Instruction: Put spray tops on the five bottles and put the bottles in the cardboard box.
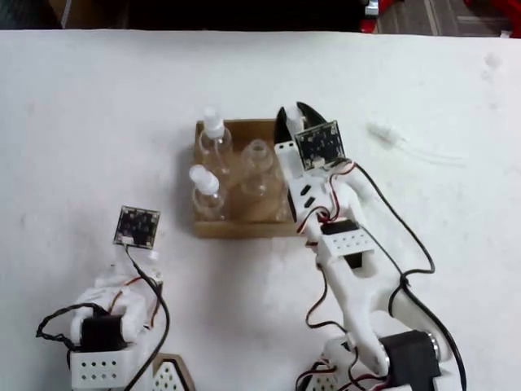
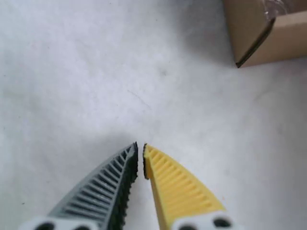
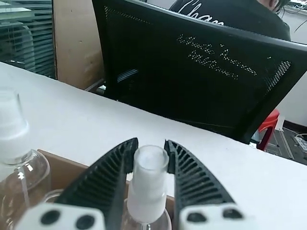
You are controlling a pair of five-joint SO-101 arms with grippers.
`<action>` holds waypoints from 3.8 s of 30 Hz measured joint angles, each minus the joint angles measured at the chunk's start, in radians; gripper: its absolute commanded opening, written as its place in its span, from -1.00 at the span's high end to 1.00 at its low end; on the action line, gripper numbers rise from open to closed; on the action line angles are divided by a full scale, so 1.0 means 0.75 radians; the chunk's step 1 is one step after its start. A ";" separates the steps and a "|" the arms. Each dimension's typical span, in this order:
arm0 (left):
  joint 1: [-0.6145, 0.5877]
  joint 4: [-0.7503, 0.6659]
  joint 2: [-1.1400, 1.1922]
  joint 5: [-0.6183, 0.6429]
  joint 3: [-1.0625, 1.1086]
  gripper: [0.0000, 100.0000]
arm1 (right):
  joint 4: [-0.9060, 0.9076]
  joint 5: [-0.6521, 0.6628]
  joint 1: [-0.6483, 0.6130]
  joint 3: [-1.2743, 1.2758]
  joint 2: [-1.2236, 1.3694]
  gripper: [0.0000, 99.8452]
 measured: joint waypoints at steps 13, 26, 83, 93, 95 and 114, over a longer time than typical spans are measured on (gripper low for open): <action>0.000 0.000 0.000 0.000 0.000 0.95 | -0.027 0.002 0.000 -0.006 0.025 0.91; 0.000 0.000 0.000 0.000 0.000 0.95 | 0.012 0.010 -0.008 -0.002 0.043 0.58; 0.000 0.000 0.000 0.000 0.000 0.95 | 1.068 0.016 0.483 0.542 -1.489 0.58; 0.000 0.000 0.000 0.000 0.000 0.95 | 1.446 0.016 0.681 0.829 -1.991 0.58; 0.000 0.000 0.000 0.000 0.000 0.95 | 1.477 0.018 0.704 0.835 -1.991 0.58; 0.000 0.000 0.000 0.000 0.000 0.95 | 1.549 0.018 0.753 0.835 -1.993 0.58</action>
